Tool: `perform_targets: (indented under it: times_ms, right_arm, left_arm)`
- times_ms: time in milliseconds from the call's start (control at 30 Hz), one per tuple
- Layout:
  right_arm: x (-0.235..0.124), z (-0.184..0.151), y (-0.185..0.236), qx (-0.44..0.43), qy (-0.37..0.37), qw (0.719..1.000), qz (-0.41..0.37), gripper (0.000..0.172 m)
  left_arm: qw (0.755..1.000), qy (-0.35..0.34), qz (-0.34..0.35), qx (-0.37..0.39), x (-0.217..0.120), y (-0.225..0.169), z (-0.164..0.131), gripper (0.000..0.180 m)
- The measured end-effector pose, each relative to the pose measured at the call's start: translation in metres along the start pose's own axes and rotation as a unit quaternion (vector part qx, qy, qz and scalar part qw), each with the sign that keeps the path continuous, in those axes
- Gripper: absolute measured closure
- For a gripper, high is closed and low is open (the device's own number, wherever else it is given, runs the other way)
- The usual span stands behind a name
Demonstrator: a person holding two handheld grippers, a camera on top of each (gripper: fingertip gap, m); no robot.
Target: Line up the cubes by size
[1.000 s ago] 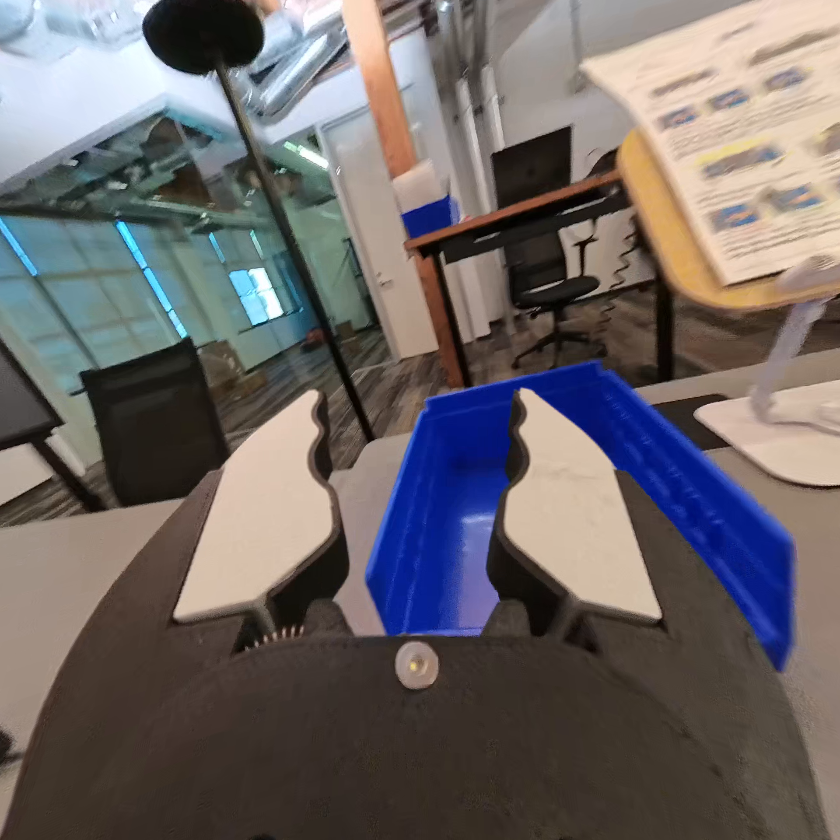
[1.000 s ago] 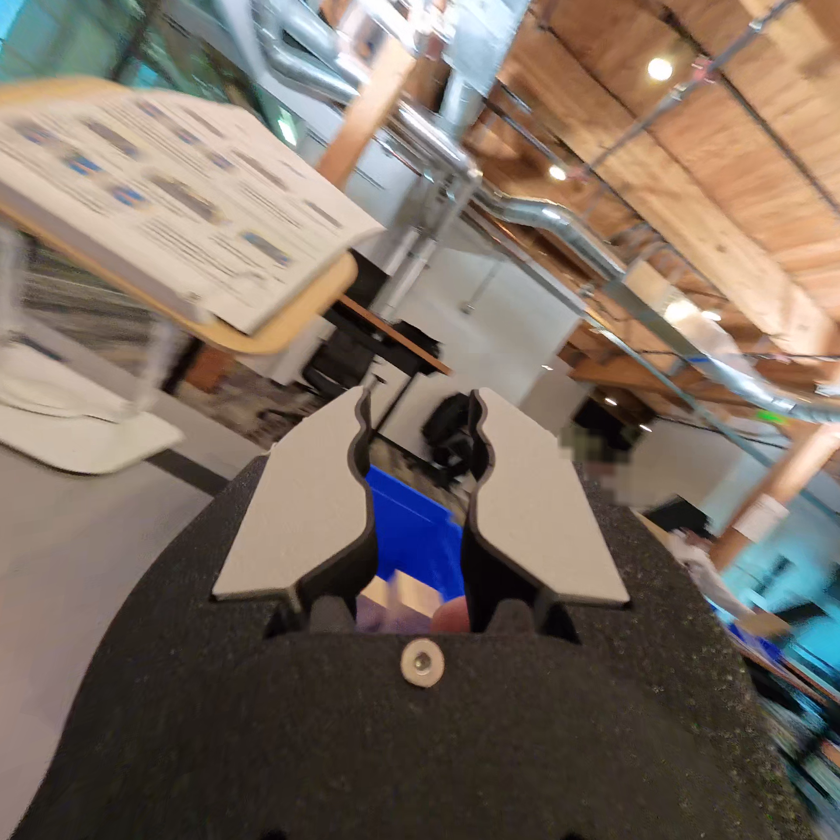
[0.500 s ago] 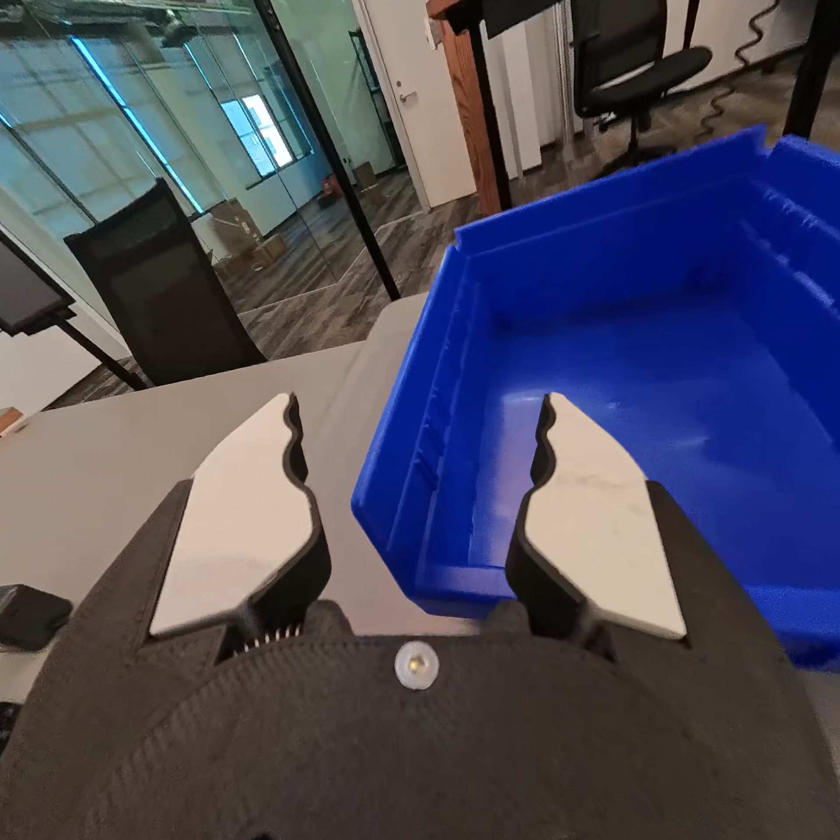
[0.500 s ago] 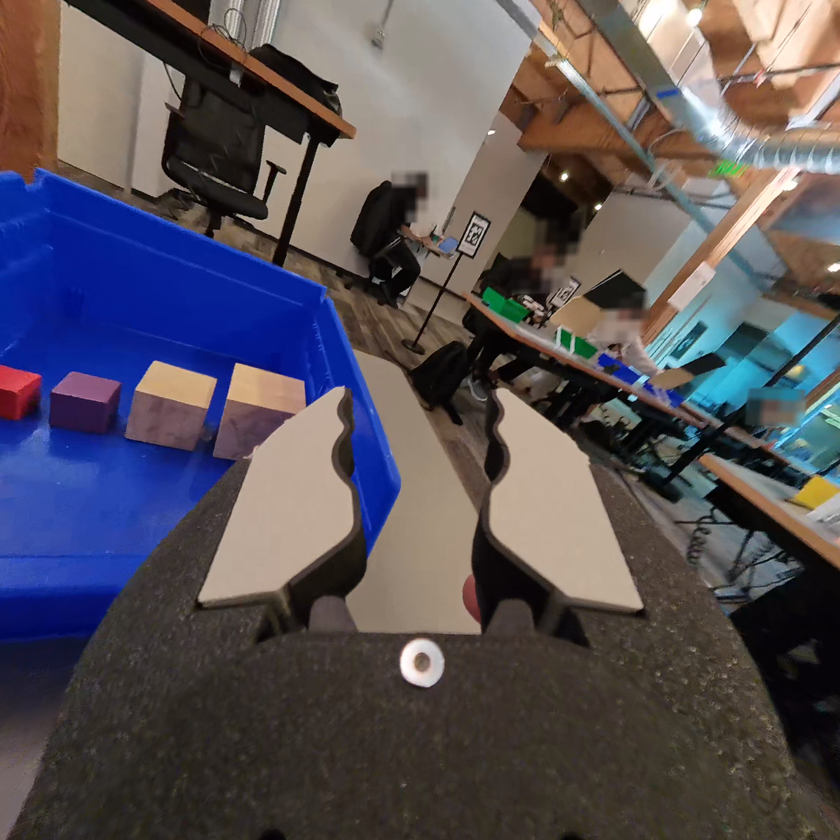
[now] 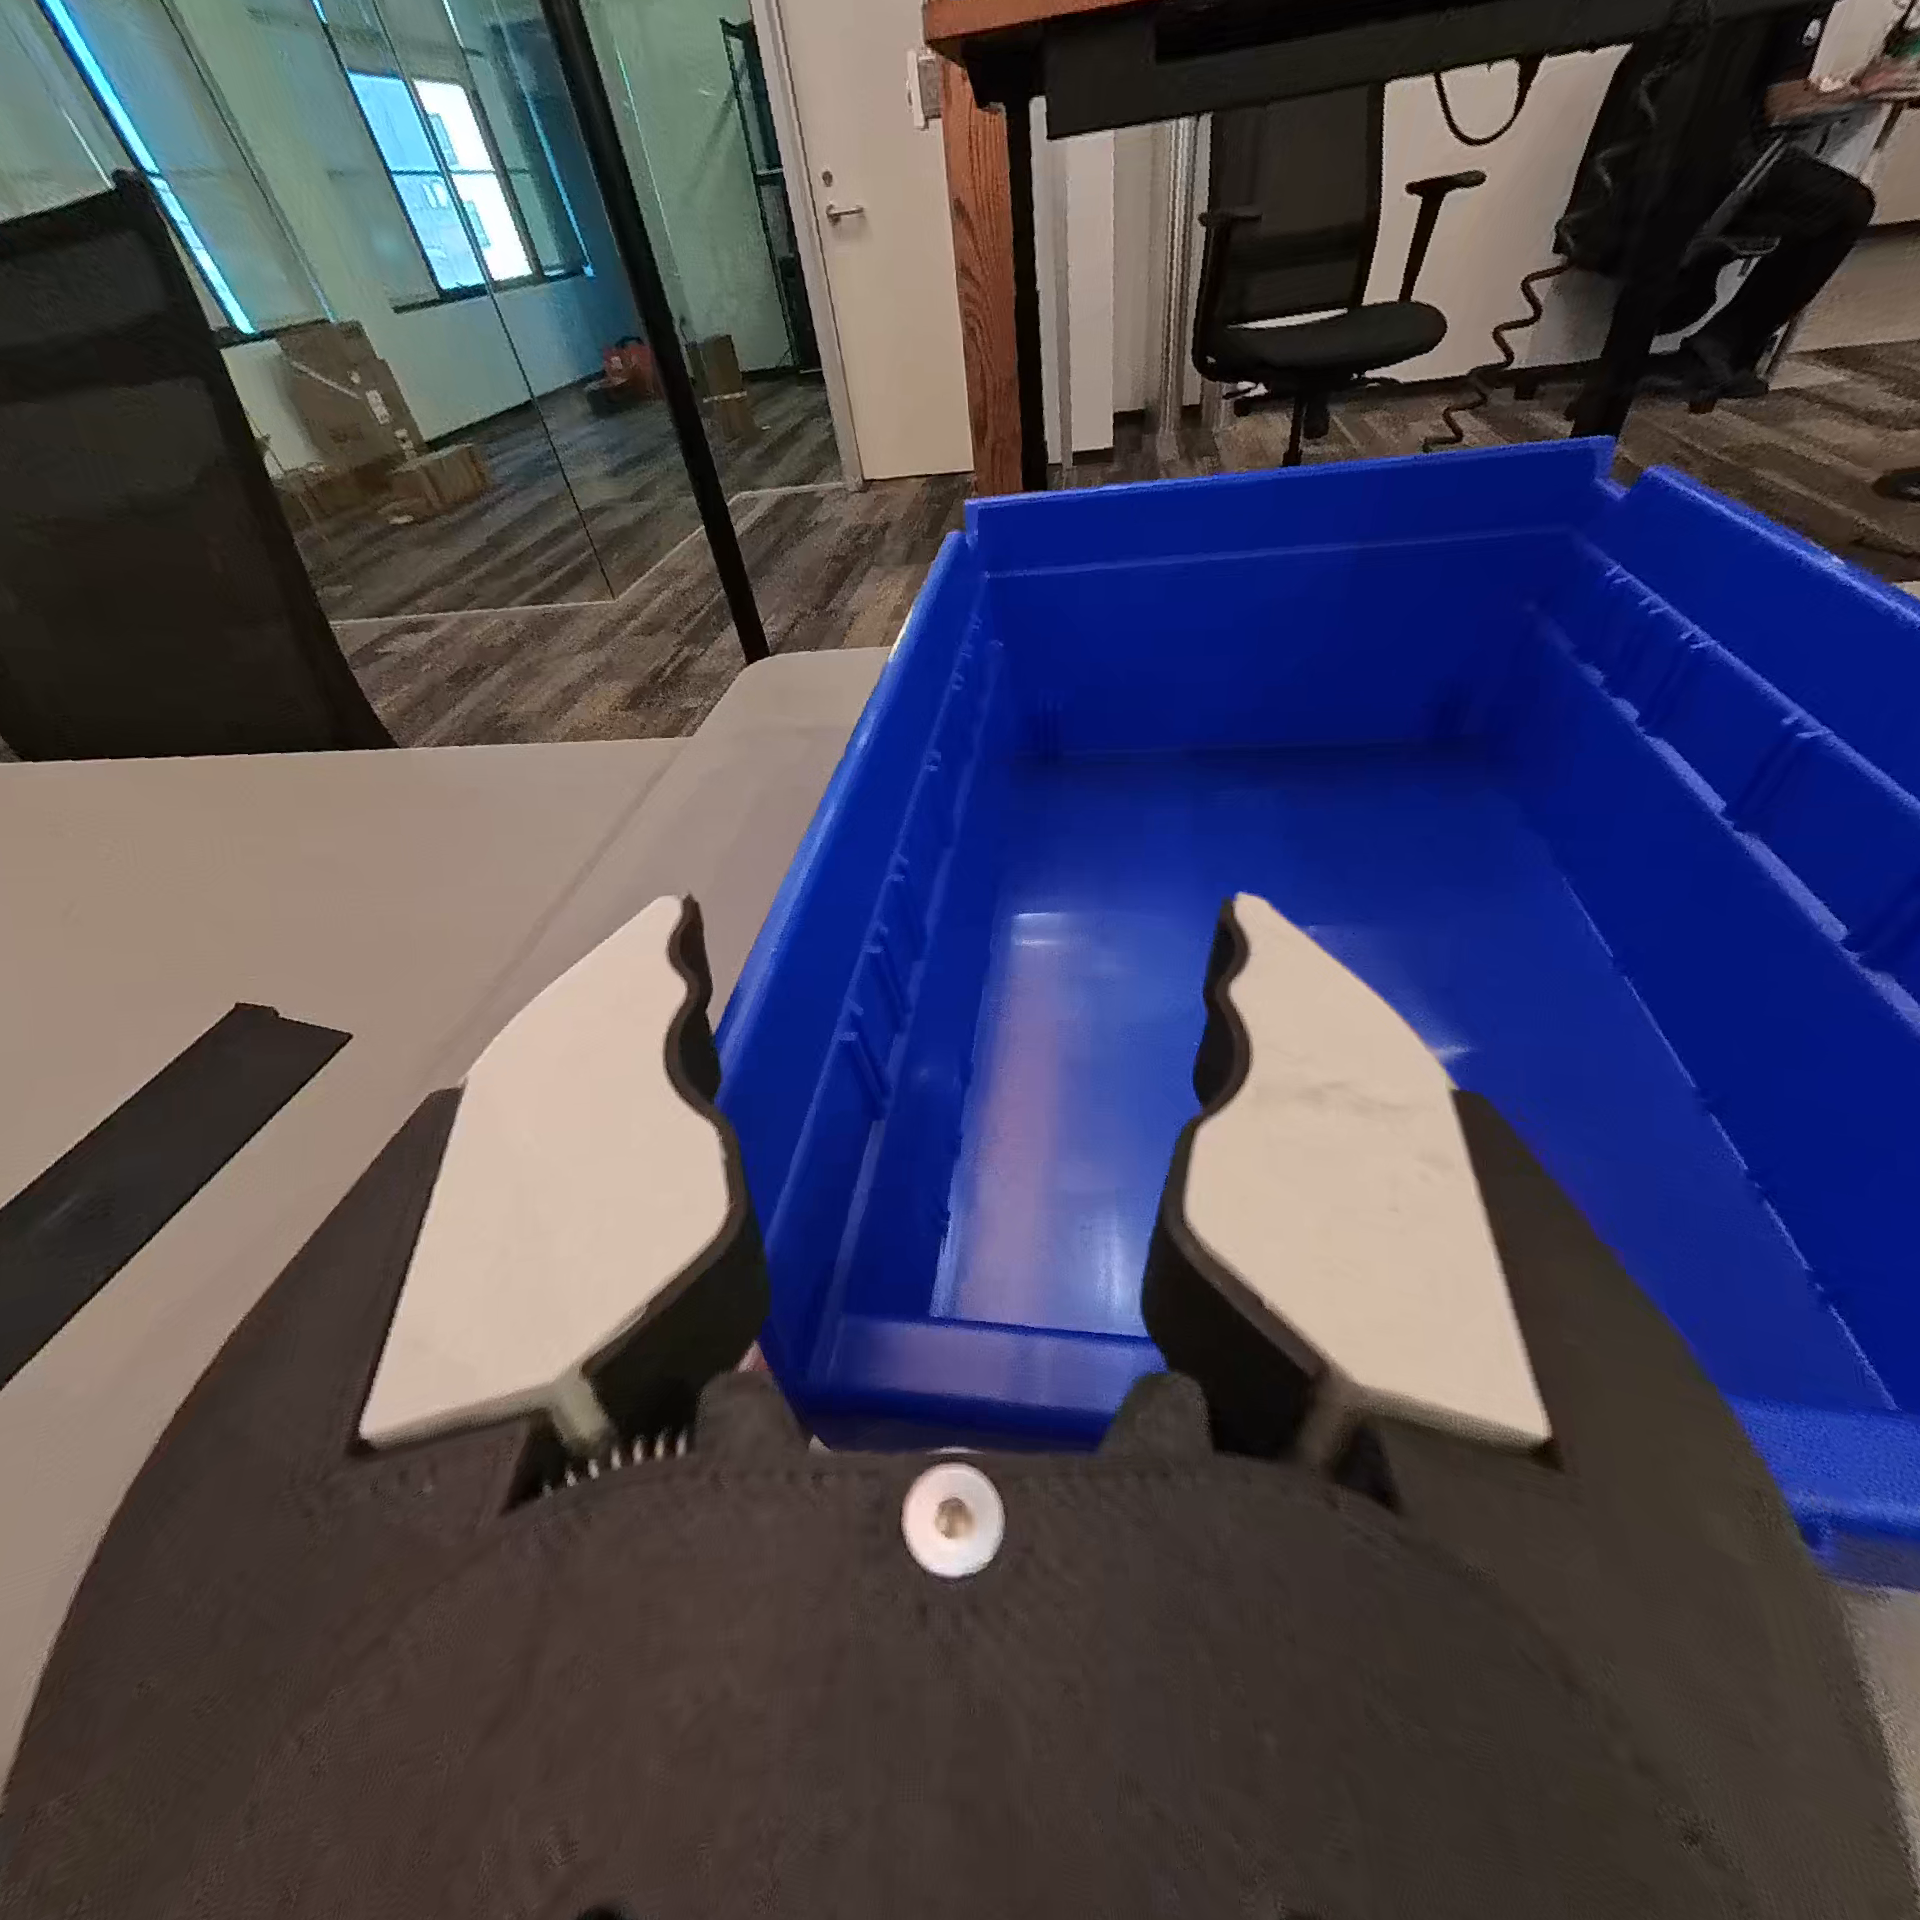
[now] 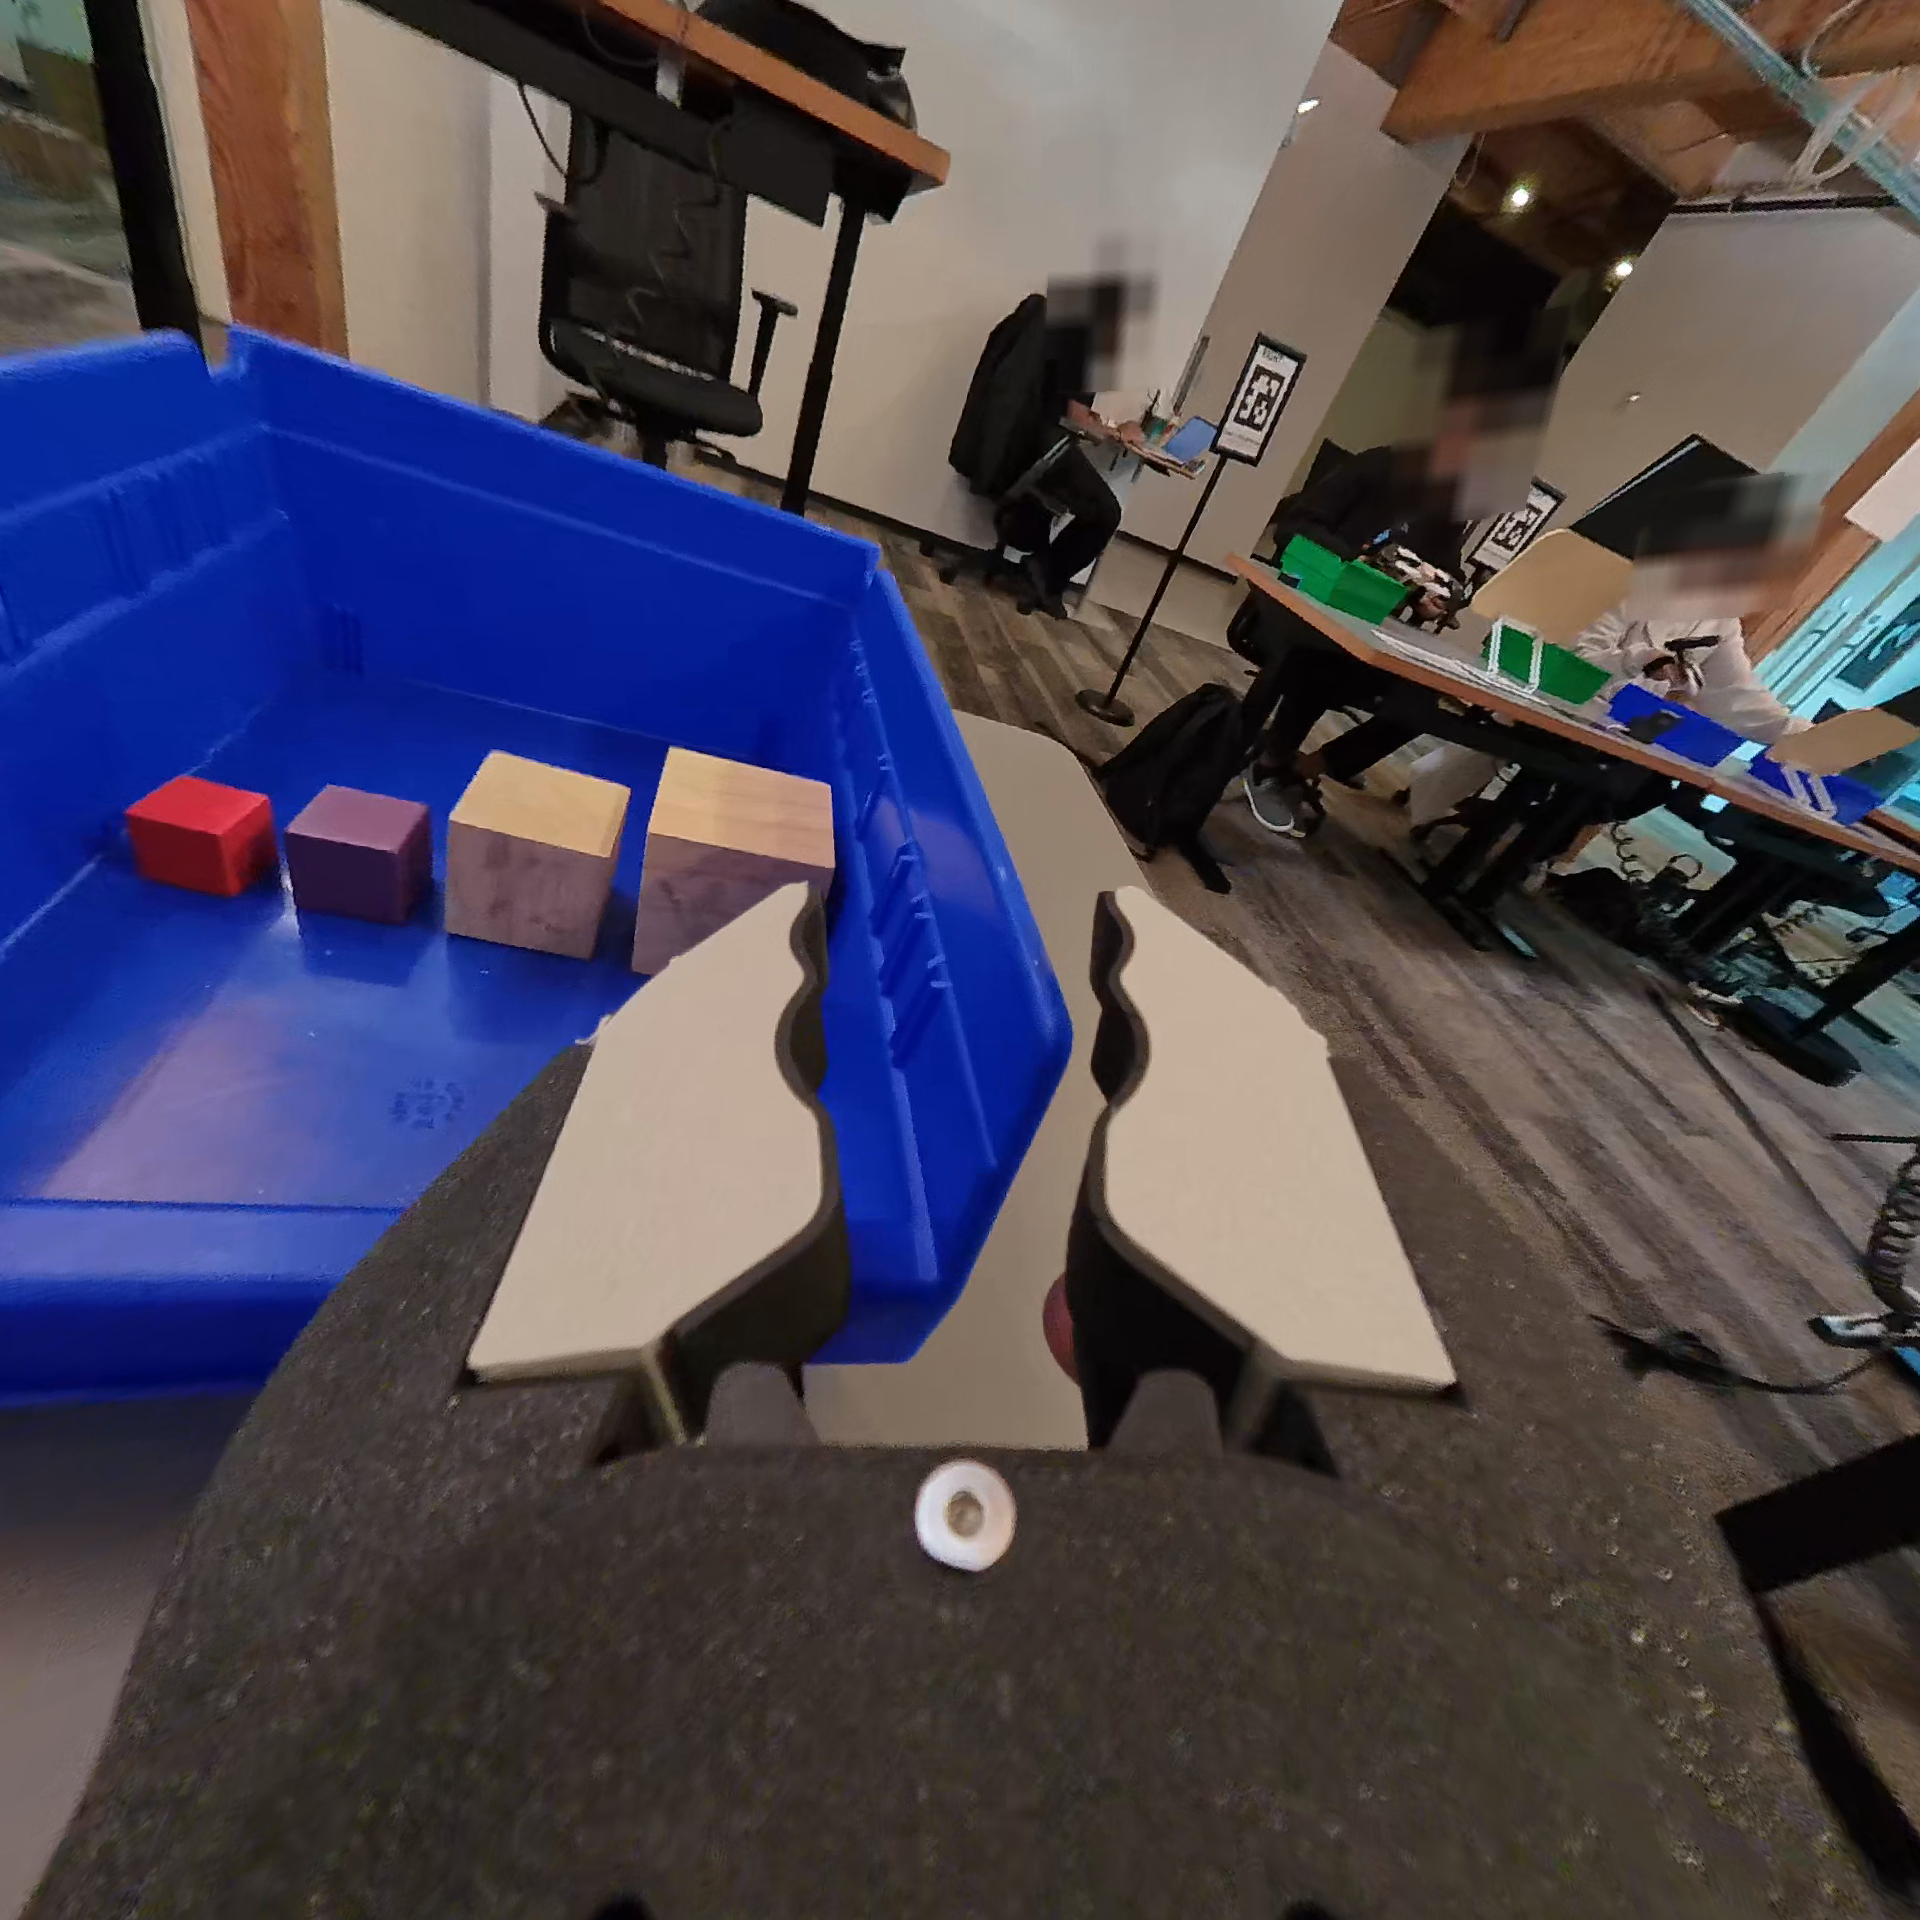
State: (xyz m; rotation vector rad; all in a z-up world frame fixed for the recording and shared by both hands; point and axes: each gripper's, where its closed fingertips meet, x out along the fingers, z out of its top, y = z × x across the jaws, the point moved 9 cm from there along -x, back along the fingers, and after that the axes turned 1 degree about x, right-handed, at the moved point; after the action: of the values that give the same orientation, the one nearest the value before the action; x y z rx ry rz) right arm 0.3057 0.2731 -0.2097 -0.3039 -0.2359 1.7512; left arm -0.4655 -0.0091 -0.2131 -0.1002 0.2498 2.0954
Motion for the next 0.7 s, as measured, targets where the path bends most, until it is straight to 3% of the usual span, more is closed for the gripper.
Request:
perform_targets:
  times_ms: [233,500,700]
  right_arm:
    - [0.0016,-0.0022,0.0002,0.033,-0.018,0.999,0.019,0.128]
    - [0.0024,-0.0019,0.0013,0.041,-0.023,0.998,0.04,0.131]
    - [0.002,-0.0013,0.0032,0.035,-0.03,0.998,0.043,0.129]
  left_arm:
    - [1.0,-0.024,0.014,-0.004,0.0016,0.0082,-0.0023,0.123]
    - [0.999,0.005,0.008,0.036,0.0074,-0.0003,-0.0036,0.136]
    - [0.999,0.025,-0.012,0.032,0.0074,0.0005,-0.0059,0.17]
